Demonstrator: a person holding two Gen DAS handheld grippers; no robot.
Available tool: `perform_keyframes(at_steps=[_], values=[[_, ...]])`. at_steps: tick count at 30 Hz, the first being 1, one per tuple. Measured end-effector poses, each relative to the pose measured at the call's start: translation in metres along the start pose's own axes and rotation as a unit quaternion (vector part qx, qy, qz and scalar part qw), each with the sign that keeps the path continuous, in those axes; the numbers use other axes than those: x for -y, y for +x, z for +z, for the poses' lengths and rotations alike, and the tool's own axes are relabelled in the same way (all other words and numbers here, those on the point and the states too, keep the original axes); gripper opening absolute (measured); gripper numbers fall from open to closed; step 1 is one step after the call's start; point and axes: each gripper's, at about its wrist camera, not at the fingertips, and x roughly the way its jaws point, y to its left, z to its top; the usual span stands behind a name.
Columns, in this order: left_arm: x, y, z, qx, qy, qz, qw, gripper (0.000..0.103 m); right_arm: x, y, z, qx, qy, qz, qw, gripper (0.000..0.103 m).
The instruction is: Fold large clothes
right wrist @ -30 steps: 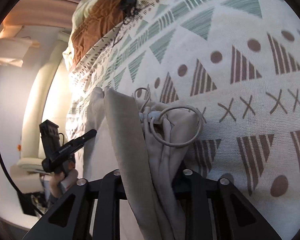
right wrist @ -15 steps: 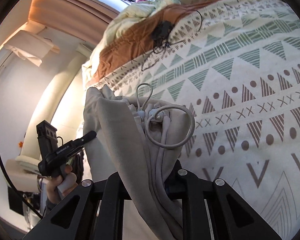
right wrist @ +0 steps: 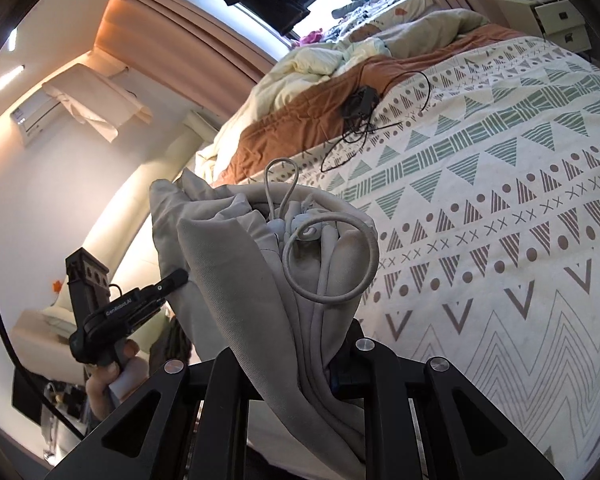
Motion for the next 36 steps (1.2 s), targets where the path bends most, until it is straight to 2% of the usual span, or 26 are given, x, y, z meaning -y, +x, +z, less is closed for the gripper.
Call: perform_keyframes(at_steps=[9, 14, 18, 25, 29, 36], values=[[0.022, -0.053, -0.010, 0.024, 0.012, -0.016, 0.9995, 0.012, -0.026, -0.057, -0.018, 0.031, -0.011, 0.007, 0.999, 0.016], [0.054, -0.076, -0.016, 0.031, 0.027, -0.050, 0.9979, 0.012, -0.038, -0.117, -0.015, 0.068, -0.030, -0.006, 0.997, 0.016], [0.090, -0.090, -0.020, 0.039, 0.040, -0.082, 0.9950, 0.012, -0.040, -0.165, -0.006, 0.078, -0.046, -0.035, 0.995, 0.016], [0.176, -0.081, -0.027, 0.024, 0.066, -0.145, 0.9870, 0.012, -0.019, -0.260, 0.003, 0.116, -0.051, -0.099, 0.987, 0.016], [0.226, -0.062, -0.035, -0.002, 0.073, -0.189, 0.9792, 0.012, -0.004, -0.311, 0.003, 0.132, -0.053, -0.137, 0.980, 0.016], [0.319, -0.033, -0.063, -0.037, 0.107, -0.236, 0.9651, 0.012, 0.026, -0.386, 0.002, 0.156, -0.044, -0.193, 0.968, 0.016]])
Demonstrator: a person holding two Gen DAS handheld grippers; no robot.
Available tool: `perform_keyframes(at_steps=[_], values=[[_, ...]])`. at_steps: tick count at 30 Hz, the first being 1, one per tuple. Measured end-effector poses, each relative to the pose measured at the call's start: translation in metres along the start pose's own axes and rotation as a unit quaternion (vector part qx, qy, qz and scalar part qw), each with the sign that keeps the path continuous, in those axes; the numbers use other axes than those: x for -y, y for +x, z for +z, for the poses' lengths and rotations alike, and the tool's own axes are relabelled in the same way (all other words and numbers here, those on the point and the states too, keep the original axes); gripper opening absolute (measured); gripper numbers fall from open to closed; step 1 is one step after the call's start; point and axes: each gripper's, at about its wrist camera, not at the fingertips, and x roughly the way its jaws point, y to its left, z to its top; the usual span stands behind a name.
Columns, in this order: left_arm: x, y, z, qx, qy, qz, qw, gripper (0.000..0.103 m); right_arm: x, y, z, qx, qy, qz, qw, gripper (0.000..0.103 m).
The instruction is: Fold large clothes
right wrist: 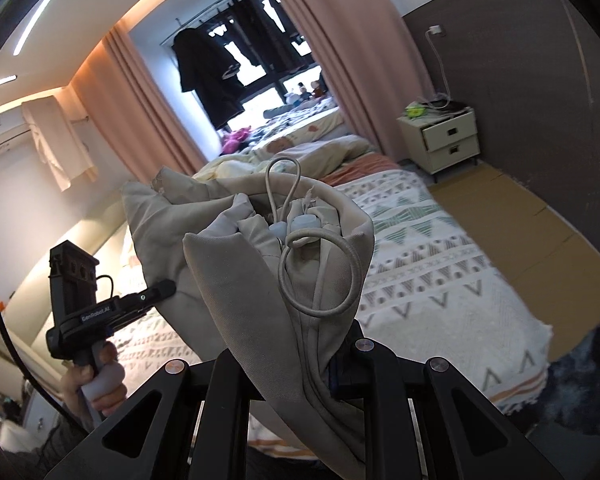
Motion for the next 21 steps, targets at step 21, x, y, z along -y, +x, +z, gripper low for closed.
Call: perform_keyframes(at_steps=[21], values=[[0.030, 0.172, -0.008, -0.094, -0.030, -0.057, 0.9935, 0.012, 0.105, 0.051, 0.048, -0.047, 0.027, -0.101, 0.993, 0.016]])
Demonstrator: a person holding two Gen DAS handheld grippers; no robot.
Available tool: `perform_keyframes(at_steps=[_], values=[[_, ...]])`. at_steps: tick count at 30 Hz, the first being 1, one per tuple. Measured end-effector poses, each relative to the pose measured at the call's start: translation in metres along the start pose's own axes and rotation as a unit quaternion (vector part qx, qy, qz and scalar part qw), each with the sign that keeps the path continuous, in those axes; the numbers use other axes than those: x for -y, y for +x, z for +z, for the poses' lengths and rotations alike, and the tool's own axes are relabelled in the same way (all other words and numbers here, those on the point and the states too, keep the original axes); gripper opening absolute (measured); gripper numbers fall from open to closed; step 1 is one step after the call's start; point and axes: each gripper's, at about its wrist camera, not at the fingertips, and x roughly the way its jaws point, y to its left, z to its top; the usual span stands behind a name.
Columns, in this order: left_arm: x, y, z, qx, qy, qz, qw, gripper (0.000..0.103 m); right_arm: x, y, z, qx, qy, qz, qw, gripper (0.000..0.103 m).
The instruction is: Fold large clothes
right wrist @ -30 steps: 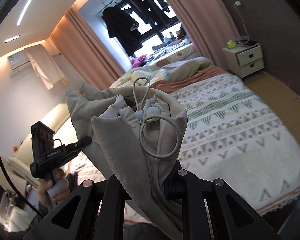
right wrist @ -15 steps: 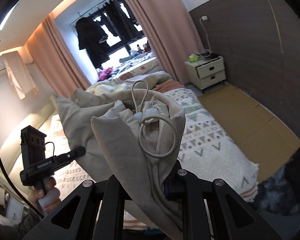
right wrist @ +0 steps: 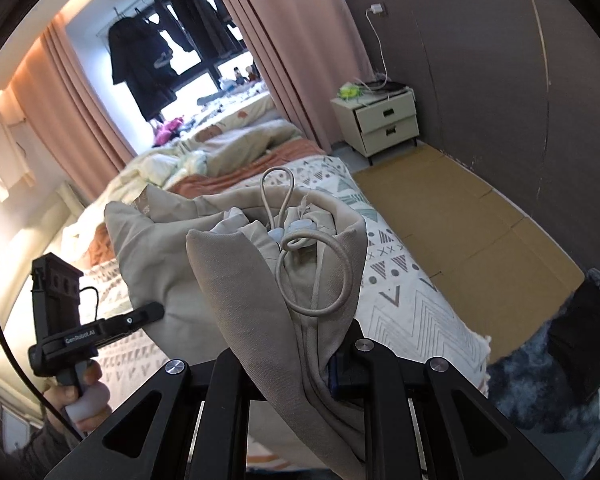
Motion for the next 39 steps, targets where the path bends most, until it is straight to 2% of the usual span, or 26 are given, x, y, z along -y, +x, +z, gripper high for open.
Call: perform_keyframes(at_steps=[8, 15, 20, 22, 24, 25, 26, 29, 30, 32, 35, 39], values=[[-0.054, 0.062, 0.043, -0.025, -0.016, 0.006, 0.9995, 0.012, 0.029, 0.094, 0.033, -0.056, 0.008, -0.034, 0.998, 0.016], [-0.109, 0.124, 0.067, -0.059, -0.028, 0.027, 0.9975, 0.012, 0.059, 0.171, 0.037, -0.099, 0.023, -0.054, 0.993, 0.016], [-0.155, 0.162, 0.071, -0.081, -0.058, 0.038, 0.9943, 0.012, 0.081, 0.215, 0.037, -0.117, 0.041, -0.074, 0.990, 0.017], [-0.170, 0.174, 0.069, -0.086, -0.069, 0.041, 0.9930, 0.012, 0.091, 0.229, 0.036, -0.118, 0.055, -0.104, 0.986, 0.026], [-0.180, 0.184, 0.067, -0.092, -0.069, 0.045, 0.9923, 0.013, 0.096, 0.244, 0.035, -0.118, 0.059, -0.153, 0.980, 0.056], [-0.184, 0.189, 0.067, -0.096, -0.069, 0.050, 0.9917, 0.013, 0.101, 0.247, 0.033, -0.119, 0.063, -0.175, 0.975, 0.064], [-0.187, 0.194, 0.067, -0.104, -0.067, 0.057, 0.9907, 0.016, 0.106, 0.249, 0.031, -0.121, 0.065, -0.189, 0.972, 0.074], [-0.189, 0.202, 0.067, -0.126, -0.044, 0.090, 0.9869, 0.027, 0.127, 0.237, 0.021, -0.126, 0.079, -0.212, 0.966, 0.075], [-0.190, 0.201, 0.064, -0.129, -0.042, 0.089, 0.9867, 0.037, 0.133, 0.226, 0.016, -0.119, 0.086, -0.218, 0.965, 0.075], [-0.189, 0.195, 0.061, -0.126, -0.042, 0.079, 0.9880, 0.050, 0.143, 0.200, 0.004, -0.100, 0.103, -0.206, 0.968, 0.075], [-0.182, 0.185, 0.053, -0.115, -0.033, 0.072, 0.9902, 0.051, 0.156, 0.159, -0.027, -0.070, 0.129, -0.206, 0.967, 0.075], [-0.167, 0.181, 0.037, -0.127, -0.016, 0.061, 0.9899, 0.051, 0.172, 0.113, -0.073, -0.058, 0.165, -0.200, 0.964, 0.075]])
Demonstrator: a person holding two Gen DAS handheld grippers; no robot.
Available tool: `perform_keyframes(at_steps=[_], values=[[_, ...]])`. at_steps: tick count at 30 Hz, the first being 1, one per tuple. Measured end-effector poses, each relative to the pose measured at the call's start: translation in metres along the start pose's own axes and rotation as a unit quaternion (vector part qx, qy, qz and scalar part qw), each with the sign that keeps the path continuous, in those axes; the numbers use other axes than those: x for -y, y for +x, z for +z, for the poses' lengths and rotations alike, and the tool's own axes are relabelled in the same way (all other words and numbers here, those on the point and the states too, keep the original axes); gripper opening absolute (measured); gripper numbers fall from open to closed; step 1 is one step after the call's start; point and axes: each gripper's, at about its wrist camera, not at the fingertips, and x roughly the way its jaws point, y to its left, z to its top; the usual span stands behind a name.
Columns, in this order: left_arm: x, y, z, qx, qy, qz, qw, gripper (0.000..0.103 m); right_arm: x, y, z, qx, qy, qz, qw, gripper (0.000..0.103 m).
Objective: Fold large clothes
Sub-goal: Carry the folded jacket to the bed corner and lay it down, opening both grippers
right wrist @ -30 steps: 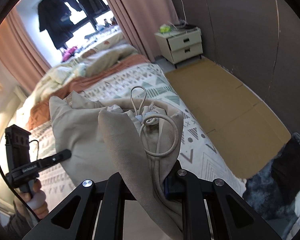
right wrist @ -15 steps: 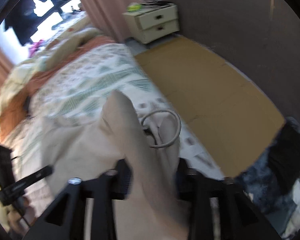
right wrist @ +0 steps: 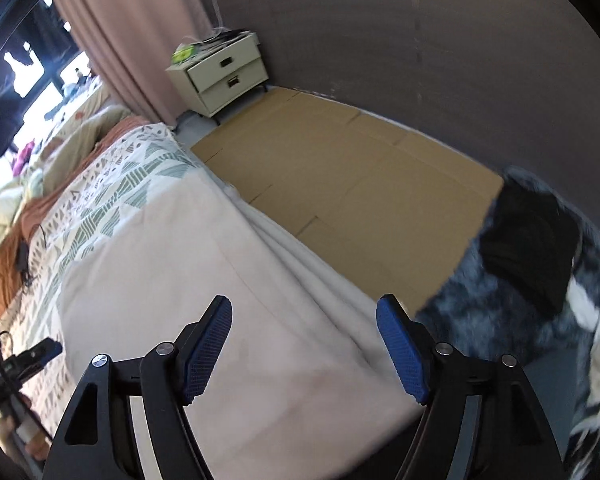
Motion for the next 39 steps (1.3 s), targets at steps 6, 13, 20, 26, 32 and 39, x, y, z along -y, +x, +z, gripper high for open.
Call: perform_keyframes(at_steps=[6, 13, 20, 26, 32, 39], values=[[0.011, 0.004, -0.025, -0.016, 0.024, -0.002, 0.9996, 0.051, 0.051, -0.009, -0.040, -0.017, 0.059, 0.000, 0.998, 0.075], [0.014, 0.010, -0.048, -0.035, 0.022, 0.005, 0.9991, 0.051, 0.069, 0.024, -0.067, -0.026, 0.095, 0.039, 0.994, 0.031], [0.027, 0.011, -0.062, -0.041, 0.048, 0.000, 0.9980, 0.051, 0.059, 0.022, -0.059, 0.013, 0.088, 0.042, 0.995, 0.008], [0.035, 0.014, -0.058, -0.037, 0.042, -0.013, 0.9983, 0.051, 0.060, 0.033, -0.050, 0.011, 0.109, 0.009, 0.994, 0.008], [0.041, 0.007, -0.059, -0.034, 0.052, -0.026, 0.9978, 0.051, 0.070, 0.024, -0.066, 0.007, 0.159, 0.027, 0.987, 0.048], [0.030, 0.003, -0.067, -0.051, 0.022, -0.025, 0.9981, 0.053, 0.087, 0.010, -0.117, 0.003, 0.209, 0.078, 0.975, 0.059]])
